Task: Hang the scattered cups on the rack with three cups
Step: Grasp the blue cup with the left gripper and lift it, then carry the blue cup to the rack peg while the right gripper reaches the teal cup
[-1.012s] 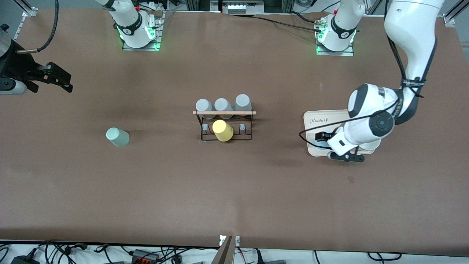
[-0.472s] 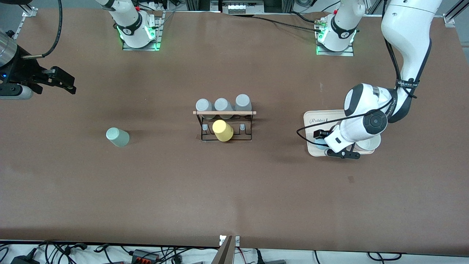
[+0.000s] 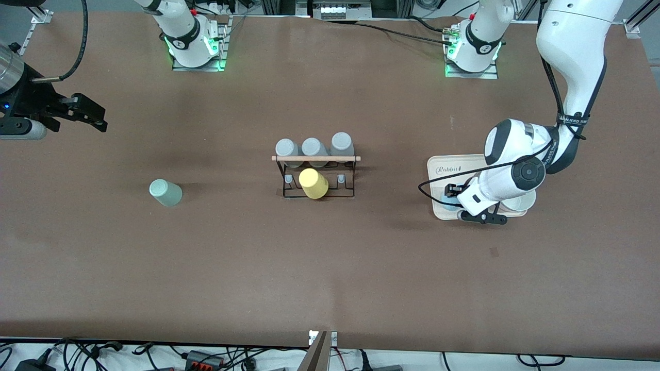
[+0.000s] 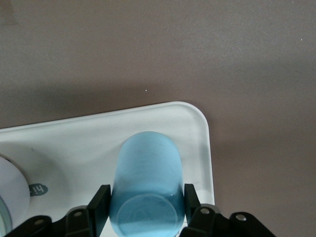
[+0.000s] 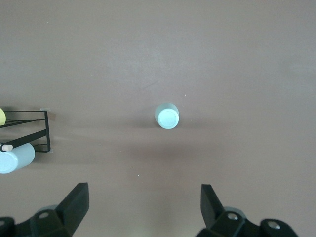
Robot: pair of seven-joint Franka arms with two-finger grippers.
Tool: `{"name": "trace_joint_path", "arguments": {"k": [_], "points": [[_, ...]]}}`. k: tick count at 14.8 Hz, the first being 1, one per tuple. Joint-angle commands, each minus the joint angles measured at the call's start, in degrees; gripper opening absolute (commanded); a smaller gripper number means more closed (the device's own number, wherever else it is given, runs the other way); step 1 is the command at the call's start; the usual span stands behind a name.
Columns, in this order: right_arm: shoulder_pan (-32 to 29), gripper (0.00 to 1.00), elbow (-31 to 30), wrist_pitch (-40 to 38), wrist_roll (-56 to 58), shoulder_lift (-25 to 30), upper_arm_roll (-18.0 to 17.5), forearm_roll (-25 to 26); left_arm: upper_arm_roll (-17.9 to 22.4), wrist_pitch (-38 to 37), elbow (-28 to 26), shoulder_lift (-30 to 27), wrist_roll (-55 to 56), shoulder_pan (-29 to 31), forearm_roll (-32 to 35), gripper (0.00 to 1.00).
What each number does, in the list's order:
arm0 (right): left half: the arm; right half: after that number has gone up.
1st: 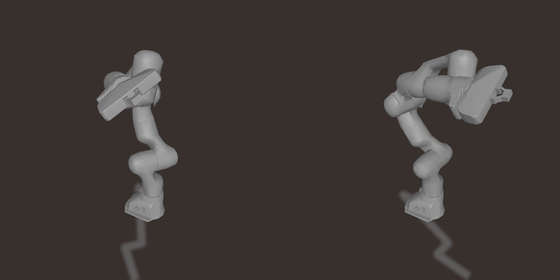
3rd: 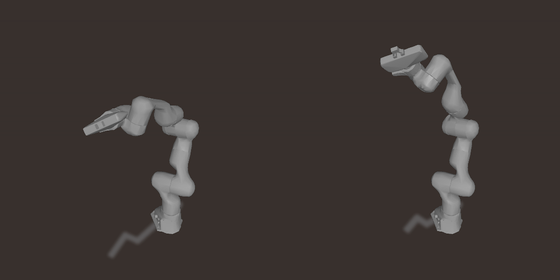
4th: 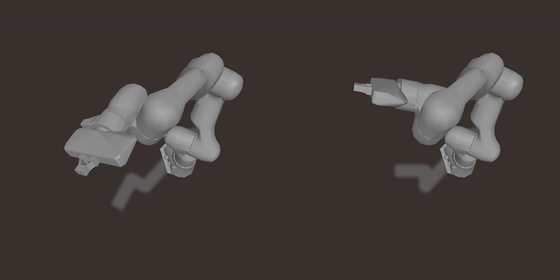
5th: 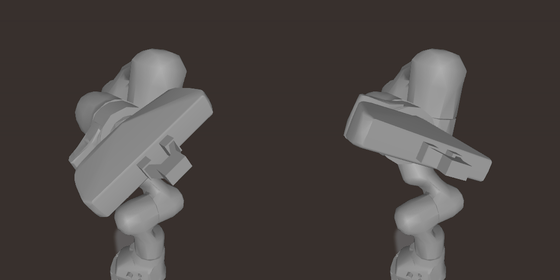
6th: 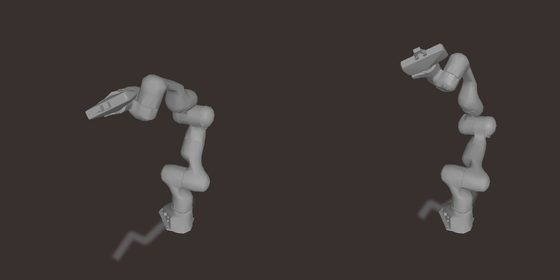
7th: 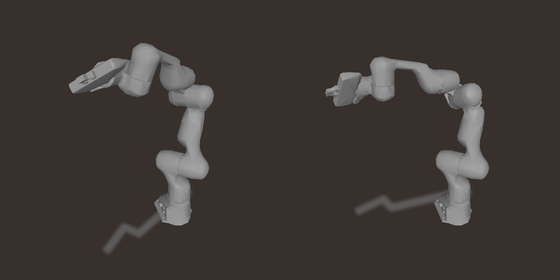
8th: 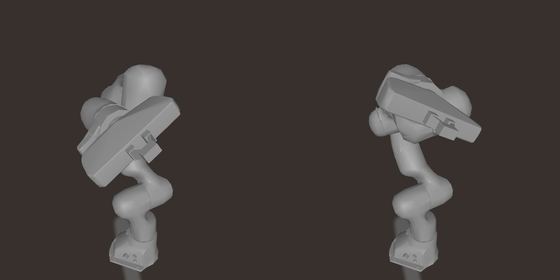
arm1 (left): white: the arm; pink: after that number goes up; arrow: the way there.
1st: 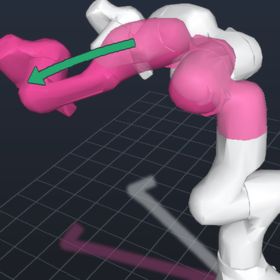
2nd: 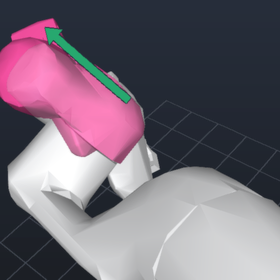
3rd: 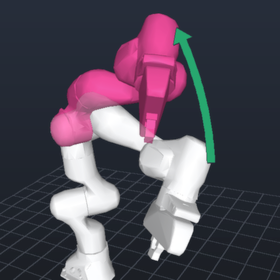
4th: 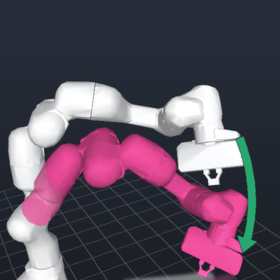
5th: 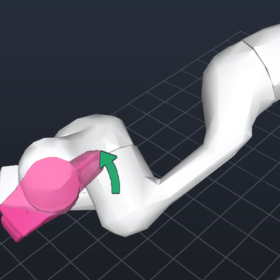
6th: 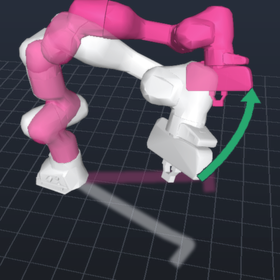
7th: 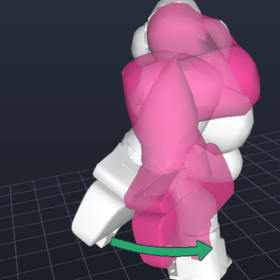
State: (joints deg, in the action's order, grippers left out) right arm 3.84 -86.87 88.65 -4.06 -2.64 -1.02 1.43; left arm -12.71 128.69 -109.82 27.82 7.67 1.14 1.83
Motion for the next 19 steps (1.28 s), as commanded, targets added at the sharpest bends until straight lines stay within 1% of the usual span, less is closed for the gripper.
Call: {"name": "trace_joint_path", "arguments": {"k": [1,2,3,5,6,8,9,11,13,14,16,17,19], "points": [[0.3,1.0,-0.2,-0.4,-0.9,0.4,0.0,0.6,-0.2,-0.5,0.2,-1.1,-0.5,0.3,0.9,0.1],[0.3,1.0,-0.3,-0.4,-0.8,0.4,0.0,0.6,-0.5,-3.0,1.0,-2.2,-0.7,-0.1,0.9,0.1],[0.2,1.0,-0.2,-0.4,-0.8,0.4,0.0,0.6,-1.1,-6.1,2.4,-3.1,-0.7,-0.5,0.6,0.01],[0.2,1.0,-0.3,-0.4,-0.6,0.3,0.0,0.7,-5.5,-10.5,8.7,-2.5,1.7,-0.8,-0.5,0.0],[0.2,1.0,-0.2,-0.4,-0.3,0.3,0.0,0.7,-6.7,-13.1,11.8,-2.0,5.6,-1.1,-1.5,0.0],[-0.1,1.0,-0.2,-0.4,0.1,-0.9,0.0,0.7,-8.5,-17.7,17.1,-1.8,10.8,-2.7,-2.8,0.0],[-0.2,1.0,-0.2,-0.6,0.1,-1.8,0.0,0.7,-8.7,-19.4,19.8,-1.5,12.4,-4.3,-3.6,0.0],[-0.3,1.0,-1.4,-0.8,0.1,-2.7,0.2,0.7,-8.6,-20.3,24.2,-0.5,17.4,-7.9,-6.0,0.0],[-0.3,1.0,-4.3,1.6,0.1,-3.1,0.2,0.8,-8.6,-20.3,28.2,1.8,22.7,-11.6,-6.1,0.0],[-0.3,1.0,-6.1,4.0,0.1,-3.1,0.2,1.4,-8.6,-20.2,30.0,3.1,24.8,-13.8,-6.1,0.0],[-0.8,1.0,-10.4,7.7,0.0,-3.1,0.4,1.6,-8.6,-20.1,34.3,6.1,27.5,-16.3,-5.9,0.0],[-0.8,1.0,-13.4,10.2,0.0,-3.1,0.5,1.6,-8.5,-20.0,35.6,7.2,28.4,-17.7,-5.8,0.0],[-0.9,1.0,-18.9,16.5,0.0,-3.2,0.5,1.6,-8.2,-19.8,36.6,8.2,29.1,-18.5,-5.6,0.0]]}}
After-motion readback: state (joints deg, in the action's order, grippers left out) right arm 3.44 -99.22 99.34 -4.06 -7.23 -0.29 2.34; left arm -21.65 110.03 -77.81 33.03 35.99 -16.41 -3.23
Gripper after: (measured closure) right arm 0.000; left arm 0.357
